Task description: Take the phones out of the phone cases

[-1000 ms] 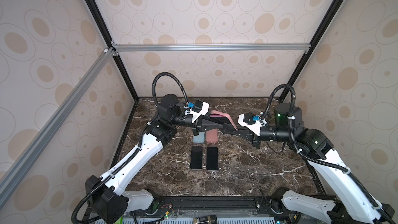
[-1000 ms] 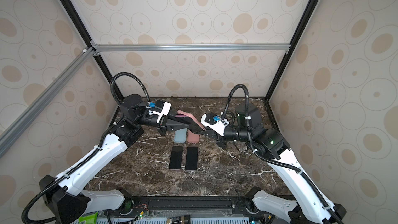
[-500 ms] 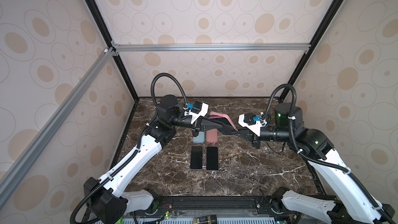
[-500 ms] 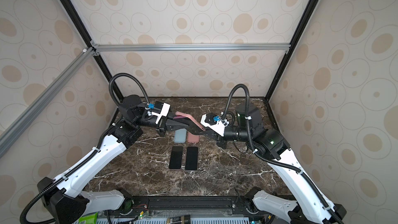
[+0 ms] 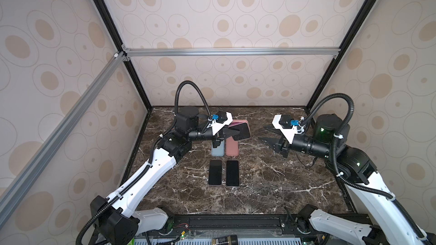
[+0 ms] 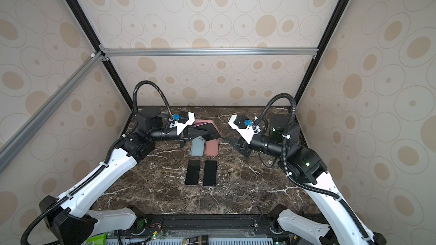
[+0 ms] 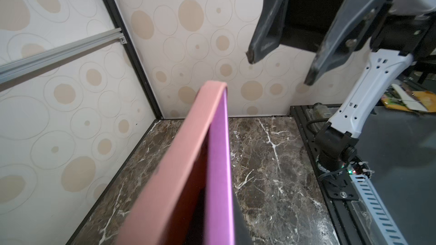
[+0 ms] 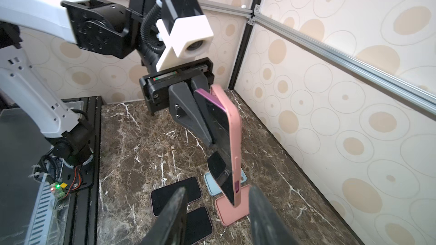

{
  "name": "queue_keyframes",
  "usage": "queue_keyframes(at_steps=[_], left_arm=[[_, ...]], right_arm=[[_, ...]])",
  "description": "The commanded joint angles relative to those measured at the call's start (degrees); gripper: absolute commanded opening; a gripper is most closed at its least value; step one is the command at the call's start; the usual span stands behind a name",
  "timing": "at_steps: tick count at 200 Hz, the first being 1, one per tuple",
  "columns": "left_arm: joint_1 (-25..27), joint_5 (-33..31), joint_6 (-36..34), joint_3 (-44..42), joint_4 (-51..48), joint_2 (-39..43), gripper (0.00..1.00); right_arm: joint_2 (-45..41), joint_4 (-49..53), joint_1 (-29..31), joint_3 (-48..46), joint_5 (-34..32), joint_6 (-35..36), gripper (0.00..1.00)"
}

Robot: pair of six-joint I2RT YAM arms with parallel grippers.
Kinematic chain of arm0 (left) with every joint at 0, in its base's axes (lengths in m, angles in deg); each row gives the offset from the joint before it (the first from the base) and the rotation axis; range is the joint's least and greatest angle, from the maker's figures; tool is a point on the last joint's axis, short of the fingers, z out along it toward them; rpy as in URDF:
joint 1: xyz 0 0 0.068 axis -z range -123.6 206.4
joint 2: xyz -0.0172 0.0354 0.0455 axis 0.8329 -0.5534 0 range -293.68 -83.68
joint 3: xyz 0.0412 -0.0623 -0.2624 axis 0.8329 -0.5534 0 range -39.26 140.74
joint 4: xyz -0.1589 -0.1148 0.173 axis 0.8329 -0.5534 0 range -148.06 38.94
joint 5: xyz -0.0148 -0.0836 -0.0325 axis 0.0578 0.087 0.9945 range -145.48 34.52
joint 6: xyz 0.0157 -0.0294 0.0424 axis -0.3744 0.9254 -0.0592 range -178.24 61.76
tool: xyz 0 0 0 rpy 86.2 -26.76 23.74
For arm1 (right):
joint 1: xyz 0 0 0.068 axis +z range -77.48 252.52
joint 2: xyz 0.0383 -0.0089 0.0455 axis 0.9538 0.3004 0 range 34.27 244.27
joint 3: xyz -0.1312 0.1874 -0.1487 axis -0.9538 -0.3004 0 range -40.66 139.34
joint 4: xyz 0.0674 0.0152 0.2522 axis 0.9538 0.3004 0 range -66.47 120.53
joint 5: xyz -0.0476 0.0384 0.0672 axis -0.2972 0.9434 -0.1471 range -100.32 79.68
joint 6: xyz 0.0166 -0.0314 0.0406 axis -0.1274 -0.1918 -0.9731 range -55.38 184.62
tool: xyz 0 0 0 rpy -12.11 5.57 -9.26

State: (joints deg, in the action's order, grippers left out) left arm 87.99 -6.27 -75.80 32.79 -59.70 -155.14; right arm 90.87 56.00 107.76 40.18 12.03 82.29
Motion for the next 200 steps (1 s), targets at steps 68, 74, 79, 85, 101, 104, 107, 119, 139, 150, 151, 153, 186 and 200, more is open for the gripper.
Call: queue_keyframes(at_steps=[68,74,79,85,101,104,107,119,139,150,151,153,186,200], left_arm=[[5.48,-10.40,-19.31,11.06,-17.44,-2.55,0.00],[6.24,-10.54,-19.84,11.65,-18.35,-2.93,0.00],[6.72,-10.86,-20.19,12.10,-19.04,-3.27,0.00],[7.34,-11.28,-20.55,12.43,-19.68,-3.60,0.00],[8.53,-12.20,-21.53,12.66,-20.78,-4.13,0.00],[8.71,-12.28,-21.65,12.64,-20.86,-4.14,0.00],[8.81,-12.37,-21.78,12.60,-20.88,-4.19,0.00],[9.24,-12.33,-21.91,12.36,-20.82,-4.29,0.00],[9.66,-12.10,-22.16,12.23,-20.78,-4.38,0.00],[9.89,-12.05,-22.16,12.23,-20.77,-4.37,0.00],[9.93,-12.00,-22.12,12.23,-20.79,-4.38,0.00],[9.97,-12.00,-22.22,12.24,-20.75,-4.41,0.00],[10.29,-11.95,-22.43,12.24,-20.89,-4.78,0.00],[10.52,-11.94,-22.39,12.18,-21.05,-4.91,0.00]], right_arm=[[15.75,20.62,0.12,19.98,1.55,-4.63,0.48],[16.62,21.44,0.16,20.92,2.19,-4.37,0.48],[17.22,21.96,0.16,21.56,2.67,-4.27,0.48],[17.76,22.46,0.15,22.25,3.13,-4.23,0.48],[18.50,22.39,0.11,23.11,4.85,-4.08,0.48],[18.59,22.34,0.17,23.21,5.05,-4.13,0.48],[18.63,22.23,0.17,23.22,5.21,-4.14,0.48],[19.13,22.57,0.13,23.63,5.45,-4.27,0.48],[20.07,23.87,0.14,24.27,5.34,-3.64,0.48],[20.70,24.86,0.13,24.60,5.42,-3.14,0.48],[20.72,24.98,0.11,24.66,5.42,-3.07,0.48],[20.92,25.11,0.16,24.66,5.49,-2.97,0.48],[22.48,26.51,0.13,25.46,7.65,-2.11,0.48],[22.91,26.71,0.09,25.64,7.98,-2.12,0.48]])
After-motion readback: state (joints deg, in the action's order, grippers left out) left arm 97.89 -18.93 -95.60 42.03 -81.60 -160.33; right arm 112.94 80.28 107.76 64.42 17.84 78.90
